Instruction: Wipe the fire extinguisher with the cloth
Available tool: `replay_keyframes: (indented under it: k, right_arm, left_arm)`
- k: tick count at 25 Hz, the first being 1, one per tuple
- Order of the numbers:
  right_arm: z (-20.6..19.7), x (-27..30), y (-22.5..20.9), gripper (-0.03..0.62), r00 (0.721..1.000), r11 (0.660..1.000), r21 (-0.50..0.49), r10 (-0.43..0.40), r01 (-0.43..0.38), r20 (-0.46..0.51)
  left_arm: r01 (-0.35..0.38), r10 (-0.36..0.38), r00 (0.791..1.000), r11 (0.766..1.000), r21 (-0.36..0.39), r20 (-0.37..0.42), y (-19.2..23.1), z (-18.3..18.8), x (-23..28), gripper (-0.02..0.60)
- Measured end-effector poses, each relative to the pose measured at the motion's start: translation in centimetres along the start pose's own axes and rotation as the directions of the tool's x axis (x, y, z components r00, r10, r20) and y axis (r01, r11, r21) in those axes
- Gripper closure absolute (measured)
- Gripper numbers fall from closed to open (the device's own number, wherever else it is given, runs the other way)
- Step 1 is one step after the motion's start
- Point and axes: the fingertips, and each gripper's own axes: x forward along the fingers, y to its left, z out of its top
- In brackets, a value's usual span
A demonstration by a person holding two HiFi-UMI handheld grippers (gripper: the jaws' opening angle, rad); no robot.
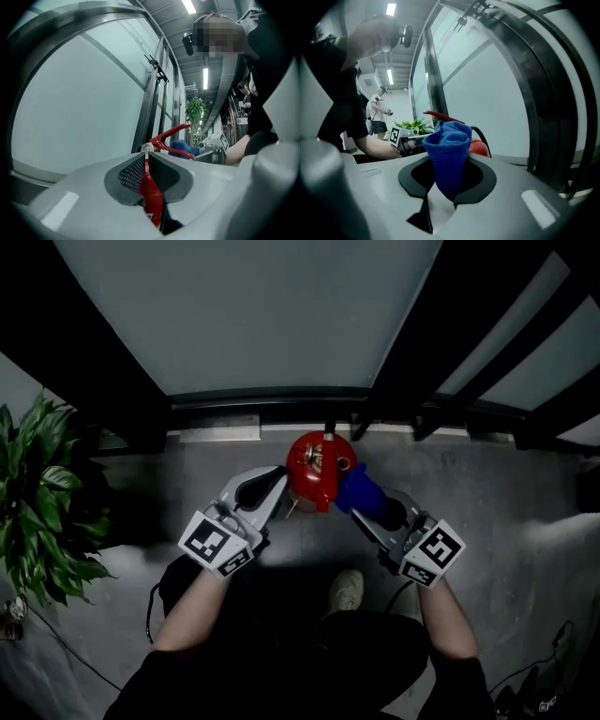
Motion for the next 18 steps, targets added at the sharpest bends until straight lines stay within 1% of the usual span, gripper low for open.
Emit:
replay_keyframes:
  k: [1,3,7,10,12,14,18]
  right_arm:
    - [-0.6,0.4,-0.1,0.503,1.0,1.0,0.014,0.001,-0.001,-0.005]
    - [-1.0,0.8,0.0,0.503,0.999,0.998,0.062,0.029,-0.029,0.015]
    - [-1.2,1.0,0.5,0.5,0.996,0.993,0.093,0.067,-0.073,0.064]
    - [-1.3,0.9,0.7,0.5,0.988,0.984,0.132,0.109,-0.123,0.108]
    - [-1.7,1.0,1.2,0.502,0.983,0.979,0.122,0.152,-0.164,0.101]
    - [-2.3,1.4,1.8,0.503,0.978,0.973,0.117,0.19,-0.199,0.086]
    - [-4.3,2.7,2.7,0.503,0.974,0.968,0.116,0.222,-0.224,0.029]
  left_arm:
    - [0.007,-0.007,1.0,1.0,-0.005,-0.005,-0.3,-0.3,0.2,0.561]
    - [0.015,-0.015,1.0,1.0,-0.007,-0.025,-0.8,-1.0,0.0,0.561]
    - [0.04,-0.039,0.996,0.999,0.003,-0.075,-1.8,-3.0,-0.3,0.561]
    - [0.047,-0.045,0.995,0.999,0.018,-0.089,-2.4,-3.6,-0.5,0.558]
    - [0.044,-0.041,0.994,0.998,0.033,-0.096,-2.5,-3.9,-0.7,0.557]
    - [0.032,-0.029,0.996,0.999,0.031,-0.088,-2.2,-3.7,-0.9,0.557]
    - [0.007,-0.005,0.996,1.0,0.022,-0.094,-1.3,-4.0,-1.7,0.557]
